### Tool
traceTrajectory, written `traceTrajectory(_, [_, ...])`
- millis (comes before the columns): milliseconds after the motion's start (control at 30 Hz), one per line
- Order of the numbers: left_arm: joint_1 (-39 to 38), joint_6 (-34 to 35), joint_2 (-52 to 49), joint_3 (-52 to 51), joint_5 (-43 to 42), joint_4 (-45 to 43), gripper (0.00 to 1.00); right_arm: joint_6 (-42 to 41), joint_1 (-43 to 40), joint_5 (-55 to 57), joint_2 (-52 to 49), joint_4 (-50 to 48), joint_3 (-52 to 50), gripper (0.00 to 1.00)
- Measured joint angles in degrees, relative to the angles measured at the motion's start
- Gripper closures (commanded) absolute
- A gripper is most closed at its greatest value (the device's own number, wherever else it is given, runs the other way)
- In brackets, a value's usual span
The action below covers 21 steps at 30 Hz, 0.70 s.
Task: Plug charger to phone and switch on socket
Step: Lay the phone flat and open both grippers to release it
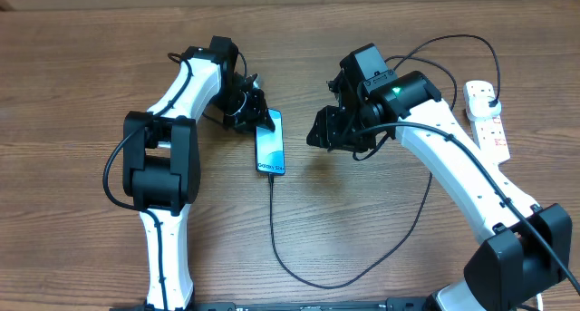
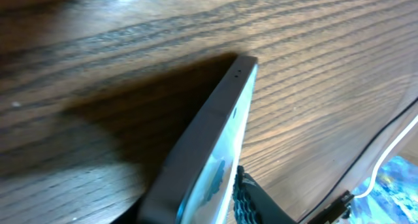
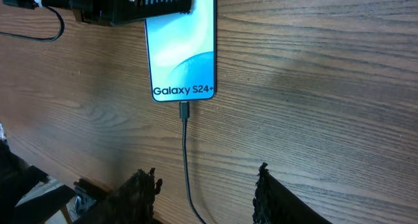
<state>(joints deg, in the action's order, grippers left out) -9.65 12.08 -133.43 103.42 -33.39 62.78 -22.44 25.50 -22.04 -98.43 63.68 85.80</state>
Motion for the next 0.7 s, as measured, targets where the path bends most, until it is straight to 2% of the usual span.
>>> traceTrajectory(200, [-0.02, 0.02, 0.00, 0.00, 2.54, 0.02, 0.67, 0.00, 0.00, 0.00, 0.00, 0.04, 0.00, 0.48])
traceTrajectory(267, [-0.02, 0.00, 0.00, 0.00, 3.02, 0.02, 0.72, 0.00, 0.00, 0.02, 0.00, 0.04, 0.00, 0.48])
traceTrajectory(367, [-0.02, -0.02, 0.04, 0.02, 2.69, 0.11, 0.73, -0.02, 0.00, 0.00, 0.00, 0.02, 0.00, 0.44])
traceTrajectory(533, [-0.02, 0.09, 0.07, 0.02, 4.76, 0.22, 0.60, 0.04, 0.00, 0.02, 0.00, 0.02, 0.00, 0.42])
traceTrajectory(700, [-0.02, 1.09, 0.13, 0.02, 7.15, 0.61, 0.60, 0.00, -0.02, 0.22, 0.00, 0.44, 0.00, 0.42])
